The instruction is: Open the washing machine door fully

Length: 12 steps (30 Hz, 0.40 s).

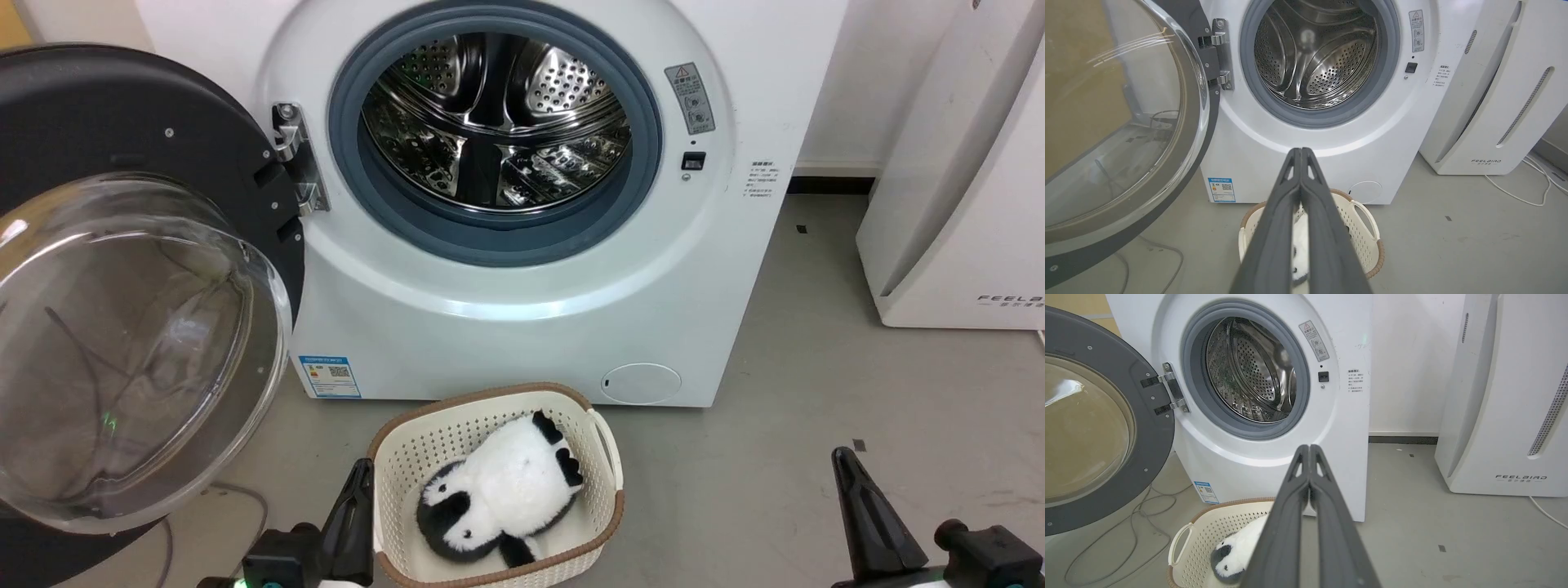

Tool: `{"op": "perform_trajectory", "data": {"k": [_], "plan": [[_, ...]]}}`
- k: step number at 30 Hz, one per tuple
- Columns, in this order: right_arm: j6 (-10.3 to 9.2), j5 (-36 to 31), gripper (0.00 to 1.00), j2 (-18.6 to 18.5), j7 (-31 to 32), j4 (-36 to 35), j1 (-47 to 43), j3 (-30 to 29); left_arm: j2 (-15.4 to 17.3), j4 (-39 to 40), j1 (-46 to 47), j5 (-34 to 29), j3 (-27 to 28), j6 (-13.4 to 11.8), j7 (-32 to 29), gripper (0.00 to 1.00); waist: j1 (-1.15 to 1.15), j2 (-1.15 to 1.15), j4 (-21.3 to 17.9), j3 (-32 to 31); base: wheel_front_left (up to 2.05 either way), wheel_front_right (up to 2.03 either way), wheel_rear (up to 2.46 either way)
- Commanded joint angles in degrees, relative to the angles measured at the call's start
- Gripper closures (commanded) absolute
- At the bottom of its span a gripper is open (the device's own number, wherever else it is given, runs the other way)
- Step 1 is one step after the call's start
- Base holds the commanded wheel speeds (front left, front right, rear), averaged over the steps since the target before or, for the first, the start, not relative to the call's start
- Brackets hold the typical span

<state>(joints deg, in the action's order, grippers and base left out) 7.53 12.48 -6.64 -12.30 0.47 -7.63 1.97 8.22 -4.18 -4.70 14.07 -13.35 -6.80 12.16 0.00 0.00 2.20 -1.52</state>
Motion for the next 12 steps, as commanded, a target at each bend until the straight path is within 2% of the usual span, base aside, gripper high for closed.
{"op": "perform_trajectory", "data": {"k": [1,12], "plan": [[-0.01,-0.6,1.0,0.4,0.3,-0.1,1.2,-0.2,-0.1,0.3,0.7,-0.7,0.6,0.4,-0.3,1.0,0.0,0.0,0.0,0.0,0.0,0.0,0.0],[-0.01,-1.9,1.0,0.8,1.6,-0.1,1.9,-0.4,-0.7,0.7,1.1,-2.2,2.0,1.1,-1.6,1.0,0.0,0.0,-0.3,0.2,0.0,0.0,0.0]]}}
